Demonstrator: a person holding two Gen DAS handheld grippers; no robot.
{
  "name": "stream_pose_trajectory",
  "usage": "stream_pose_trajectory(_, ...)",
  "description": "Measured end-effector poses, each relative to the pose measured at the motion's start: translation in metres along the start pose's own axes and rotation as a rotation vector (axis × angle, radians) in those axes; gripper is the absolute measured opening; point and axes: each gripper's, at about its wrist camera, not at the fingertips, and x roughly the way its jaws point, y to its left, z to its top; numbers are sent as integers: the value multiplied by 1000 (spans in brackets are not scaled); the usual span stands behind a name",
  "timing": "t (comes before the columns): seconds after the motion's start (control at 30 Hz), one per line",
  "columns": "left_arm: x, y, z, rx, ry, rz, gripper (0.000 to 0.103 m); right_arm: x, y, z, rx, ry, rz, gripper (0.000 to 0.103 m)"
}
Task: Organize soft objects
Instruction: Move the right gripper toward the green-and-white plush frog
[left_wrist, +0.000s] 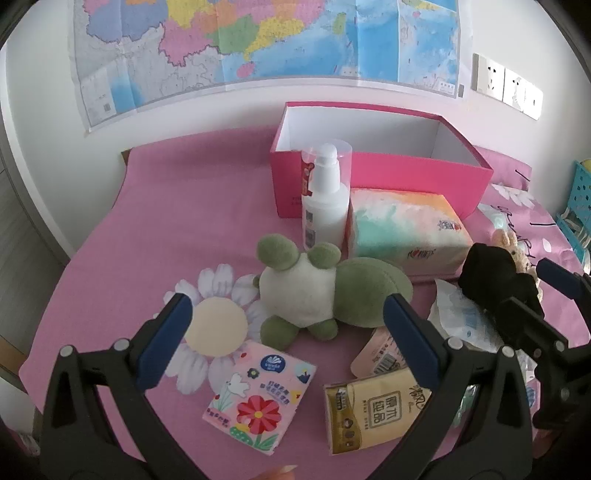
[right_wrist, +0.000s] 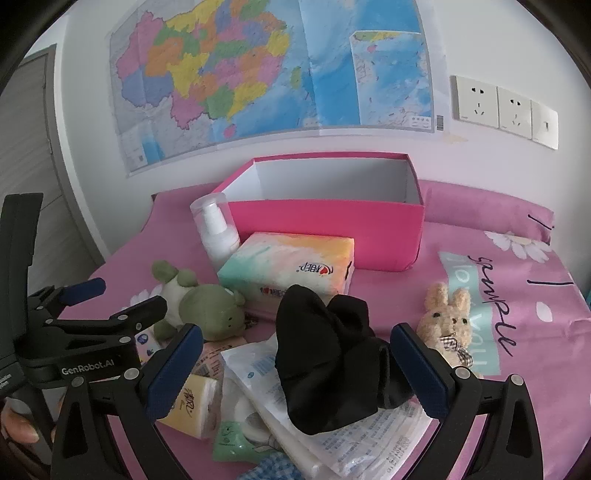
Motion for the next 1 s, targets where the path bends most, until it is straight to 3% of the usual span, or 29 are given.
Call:
stream_pose_trajectory(0.6,5,4,-1,4,13,5,103,7,5,1,-6,9,39,103)
stream_pose_trajectory(0.83,10,29,-1,-16,23,-4,103,10,13,4,-31,12,63,103)
stream_pose_trajectory(1.0,19,53,5,-16,31,-4,103,15,23,9,-53,30,139,100)
